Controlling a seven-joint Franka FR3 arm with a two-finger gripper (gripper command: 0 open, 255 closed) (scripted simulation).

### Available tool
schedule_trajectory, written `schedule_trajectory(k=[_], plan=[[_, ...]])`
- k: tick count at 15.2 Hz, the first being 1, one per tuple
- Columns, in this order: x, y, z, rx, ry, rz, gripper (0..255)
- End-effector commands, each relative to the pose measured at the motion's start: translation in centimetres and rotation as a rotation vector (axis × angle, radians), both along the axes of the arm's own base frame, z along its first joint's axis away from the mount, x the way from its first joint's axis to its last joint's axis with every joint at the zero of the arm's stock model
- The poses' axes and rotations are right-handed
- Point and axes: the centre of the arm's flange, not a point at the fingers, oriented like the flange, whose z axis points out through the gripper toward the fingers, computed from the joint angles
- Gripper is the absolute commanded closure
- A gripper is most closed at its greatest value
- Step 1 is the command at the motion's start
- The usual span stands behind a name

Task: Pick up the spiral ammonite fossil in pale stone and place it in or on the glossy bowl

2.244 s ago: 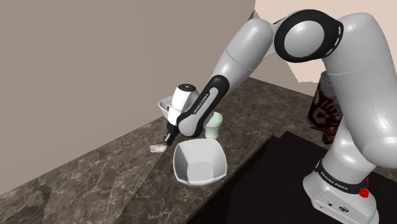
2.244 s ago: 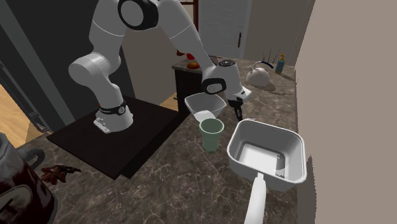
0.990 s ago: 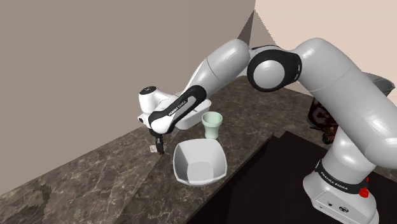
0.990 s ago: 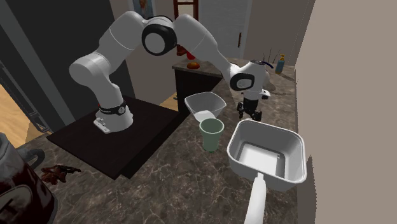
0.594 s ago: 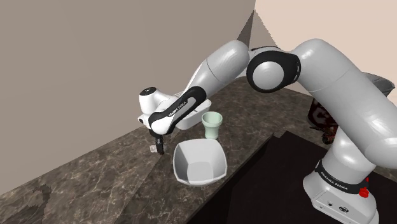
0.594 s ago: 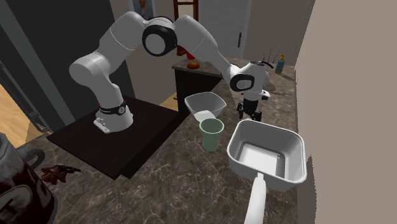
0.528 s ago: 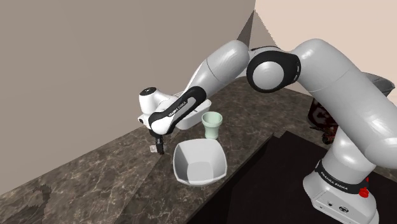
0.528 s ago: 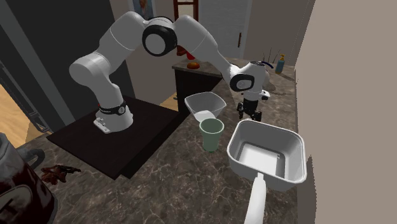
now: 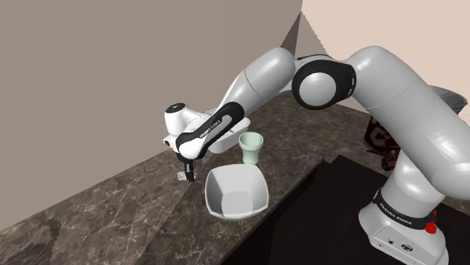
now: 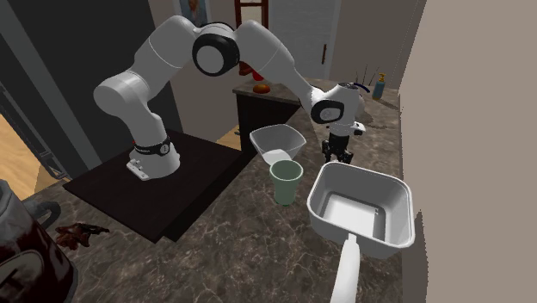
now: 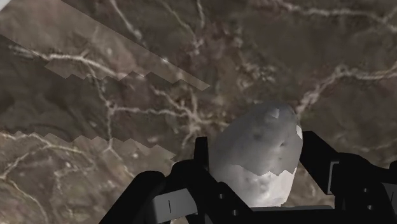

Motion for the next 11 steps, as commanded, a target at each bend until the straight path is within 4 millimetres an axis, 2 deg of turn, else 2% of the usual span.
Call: schedule_trajectory(k=[1, 3, 11], plan=[[0.0, 0.0, 0.0, 0.000, 0.000, 0.000, 255], [0.0, 0.0, 0.0, 0.000, 0.000, 0.000, 255], [0.0, 0.0, 4.2, 0.000, 0.000, 0.000, 255]])
